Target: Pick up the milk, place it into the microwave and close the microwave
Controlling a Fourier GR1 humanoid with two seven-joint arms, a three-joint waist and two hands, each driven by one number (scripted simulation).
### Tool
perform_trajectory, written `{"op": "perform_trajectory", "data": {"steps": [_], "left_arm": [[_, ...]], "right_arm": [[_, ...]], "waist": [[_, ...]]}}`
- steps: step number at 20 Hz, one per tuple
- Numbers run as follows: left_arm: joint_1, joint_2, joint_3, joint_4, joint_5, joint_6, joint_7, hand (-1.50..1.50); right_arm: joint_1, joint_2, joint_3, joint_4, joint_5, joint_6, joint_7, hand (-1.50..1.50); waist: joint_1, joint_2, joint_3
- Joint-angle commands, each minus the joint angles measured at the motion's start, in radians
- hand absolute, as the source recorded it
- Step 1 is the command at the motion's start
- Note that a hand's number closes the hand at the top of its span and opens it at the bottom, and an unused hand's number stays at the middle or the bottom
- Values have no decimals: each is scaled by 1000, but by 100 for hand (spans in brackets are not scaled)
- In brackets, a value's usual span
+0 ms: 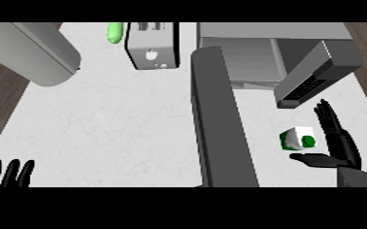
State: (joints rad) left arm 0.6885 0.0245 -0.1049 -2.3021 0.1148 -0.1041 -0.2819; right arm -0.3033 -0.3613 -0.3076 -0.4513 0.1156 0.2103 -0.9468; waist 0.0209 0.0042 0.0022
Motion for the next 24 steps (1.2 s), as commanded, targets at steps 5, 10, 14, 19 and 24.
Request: {"op": "perform_trajectory", "data": {"steps": [5, 10, 14, 19, 24], "left_arm": [[-48, -4, 3, -6, 19, 23, 57, -150], [-52, -5, 1, 15, 7, 22, 47, -150], [-38, -9, -15, -5, 4, 25, 67, -150], [-16, 9, 44, 31, 56, -16, 11, -150], [-9, 24, 65, 12, 95, -40, 27, -150]], "right_arm": [[-42, 6, 98, 77, 29, 316, -74, -150], [-14, 46, 153, 31, 9, 423, -146, 150], [-1, 45, 137, -32, -5, 247, -208, 150], [-3, 68, 79, -61, -78, 178, -178, 150], [-15, 100, 47, -70, -127, 111, -161, 150]], "waist": [[6, 5, 2], [0, 2, 3], [-7, -2, 1], [-6, -4, -1], [-4, -4, -1]]}}
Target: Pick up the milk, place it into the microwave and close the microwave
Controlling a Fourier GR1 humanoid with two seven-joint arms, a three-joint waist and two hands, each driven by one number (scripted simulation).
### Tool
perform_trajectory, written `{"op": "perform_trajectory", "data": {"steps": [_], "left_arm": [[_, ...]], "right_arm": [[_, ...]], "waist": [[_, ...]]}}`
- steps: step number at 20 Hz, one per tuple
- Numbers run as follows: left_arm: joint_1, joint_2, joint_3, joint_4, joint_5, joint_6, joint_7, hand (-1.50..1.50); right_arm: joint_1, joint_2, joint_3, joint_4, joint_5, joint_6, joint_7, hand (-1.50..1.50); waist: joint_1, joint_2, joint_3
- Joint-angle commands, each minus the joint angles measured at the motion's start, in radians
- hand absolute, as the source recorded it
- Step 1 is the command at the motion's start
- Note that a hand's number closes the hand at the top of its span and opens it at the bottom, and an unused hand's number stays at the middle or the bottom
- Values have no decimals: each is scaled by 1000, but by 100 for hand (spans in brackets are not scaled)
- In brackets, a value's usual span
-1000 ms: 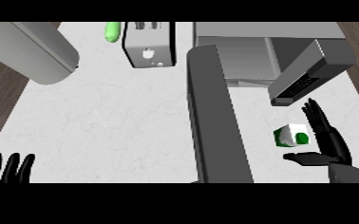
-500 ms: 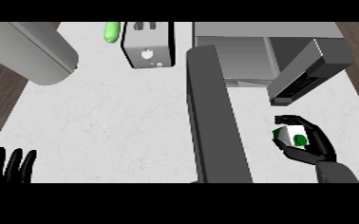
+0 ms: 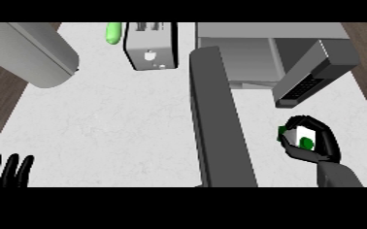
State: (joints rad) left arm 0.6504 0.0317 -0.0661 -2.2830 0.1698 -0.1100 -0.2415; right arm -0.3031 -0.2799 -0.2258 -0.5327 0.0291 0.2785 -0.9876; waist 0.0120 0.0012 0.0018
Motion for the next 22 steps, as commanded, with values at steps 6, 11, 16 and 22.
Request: {"op": "perform_trajectory", "data": {"steps": [6, 11, 16, 22], "left_arm": [[24, -8, 3, 12, 1, -27, -27, -150], [87, -17, 4, -17, 16, -42, -43, -150], [71, -7, 20, -19, 30, -46, -29, -150], [-42, -13, 47, 45, 35, -24, 12, -150]], "right_arm": [[-19, 0, -26, -79, -69, 61, -51, 150], [25, 62, 46, -238, -84, 80, 38, 150], [72, 60, 89, -510, -118, 35, 218, 150], [14, 129, 130, -598, -44, -149, 327, 150]], "waist": [[-5, -3, -2], [-9, -7, -3], [-20, -9, -3], [-14, -2, -2]]}}
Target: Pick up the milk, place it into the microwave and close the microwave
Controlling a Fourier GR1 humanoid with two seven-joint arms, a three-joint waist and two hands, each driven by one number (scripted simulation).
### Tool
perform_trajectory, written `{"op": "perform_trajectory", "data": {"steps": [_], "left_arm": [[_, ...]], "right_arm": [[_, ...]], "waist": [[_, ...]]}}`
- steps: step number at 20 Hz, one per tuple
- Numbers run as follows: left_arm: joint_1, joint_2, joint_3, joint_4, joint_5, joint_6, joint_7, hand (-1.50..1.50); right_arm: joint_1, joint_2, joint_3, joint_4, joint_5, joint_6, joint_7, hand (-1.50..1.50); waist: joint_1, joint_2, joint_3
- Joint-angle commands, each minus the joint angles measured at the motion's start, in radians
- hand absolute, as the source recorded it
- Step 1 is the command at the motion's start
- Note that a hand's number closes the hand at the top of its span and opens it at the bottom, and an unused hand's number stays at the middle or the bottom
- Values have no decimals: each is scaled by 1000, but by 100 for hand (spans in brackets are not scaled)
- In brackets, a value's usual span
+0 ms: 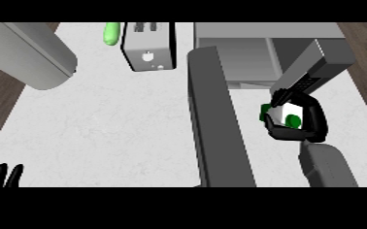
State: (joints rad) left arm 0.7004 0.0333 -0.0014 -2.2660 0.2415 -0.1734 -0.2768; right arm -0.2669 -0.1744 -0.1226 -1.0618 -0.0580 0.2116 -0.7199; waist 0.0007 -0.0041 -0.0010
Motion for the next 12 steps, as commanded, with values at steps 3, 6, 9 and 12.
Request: {"op": "perform_trajectory", "data": {"steps": [3, 6, 9, 12], "left_arm": [[-58, -5, 15, 34, -19, -6, 14, -150], [40, -32, -33, 16, -52, -18, -34, -150], [-6, -7, 39, 27, 5, -29, 5, -150], [-62, -1, 43, -14, 17, -7, 67, -150]], "right_arm": [[-83, 59, 41, -42, 66, -134, 121, 150], [-170, 2, 4, 32, 55, -107, 174, 150], [-304, 33, 4, 161, 105, -195, 195, 150], [-422, 36, -21, 329, 111, -194, 124, 150]], "waist": [[7, 4, 1], [12, 3, 1], [16, 6, 1], [22, 9, 2]]}}
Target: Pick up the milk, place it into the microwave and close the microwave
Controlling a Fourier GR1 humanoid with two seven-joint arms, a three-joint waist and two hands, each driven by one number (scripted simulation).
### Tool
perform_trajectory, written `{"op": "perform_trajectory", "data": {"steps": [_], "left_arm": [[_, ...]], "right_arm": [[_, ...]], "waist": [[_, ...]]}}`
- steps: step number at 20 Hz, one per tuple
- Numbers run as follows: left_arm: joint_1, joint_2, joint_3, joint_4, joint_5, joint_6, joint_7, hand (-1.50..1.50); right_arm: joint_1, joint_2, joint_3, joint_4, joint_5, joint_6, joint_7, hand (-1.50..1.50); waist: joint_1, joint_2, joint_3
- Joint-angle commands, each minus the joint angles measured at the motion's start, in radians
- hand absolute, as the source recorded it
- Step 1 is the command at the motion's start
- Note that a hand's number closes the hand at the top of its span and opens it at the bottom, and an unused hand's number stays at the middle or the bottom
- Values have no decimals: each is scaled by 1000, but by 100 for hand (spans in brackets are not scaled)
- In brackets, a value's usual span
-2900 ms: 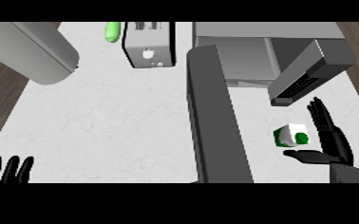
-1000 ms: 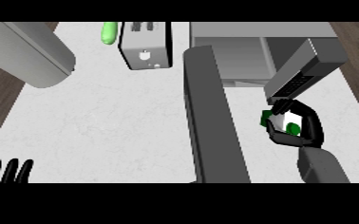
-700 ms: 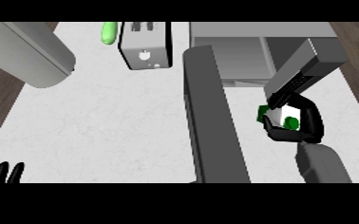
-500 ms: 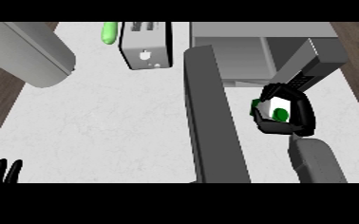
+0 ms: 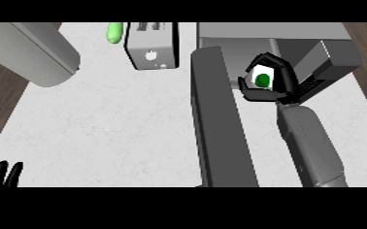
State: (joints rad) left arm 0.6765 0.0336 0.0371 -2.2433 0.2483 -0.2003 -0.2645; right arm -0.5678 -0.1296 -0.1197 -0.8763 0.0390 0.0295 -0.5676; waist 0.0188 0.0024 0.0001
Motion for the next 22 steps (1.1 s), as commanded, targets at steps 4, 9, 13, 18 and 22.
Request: {"op": "perform_trajectory", "data": {"steps": [4, 9, 13, 18, 22], "left_arm": [[-18, -22, 7, 47, -12, -23, -37, -150], [-106, 33, 62, 22, 62, -11, 78, -150], [-116, 31, 61, 63, 53, -41, 24, -150], [-140, 23, 12, 37, 18, -32, 51, -150], [-125, 34, 16, 10, 57, -49, 71, -150]], "right_arm": [[-218, 22, -35, 317, 42, -64, -89, 150], [-373, -27, -86, 498, 45, -79, -112, 150], [-438, -42, -105, 570, 61, -143, -150, 150], [-495, -64, -96, 625, 101, -221, -167, 150], [-513, -83, -96, 676, 117, -256, -156, 150]], "waist": [[13, 5, 1], [27, 15, 1], [55, 27, 2], [82, 40, 3], [100, 45, 3]]}}
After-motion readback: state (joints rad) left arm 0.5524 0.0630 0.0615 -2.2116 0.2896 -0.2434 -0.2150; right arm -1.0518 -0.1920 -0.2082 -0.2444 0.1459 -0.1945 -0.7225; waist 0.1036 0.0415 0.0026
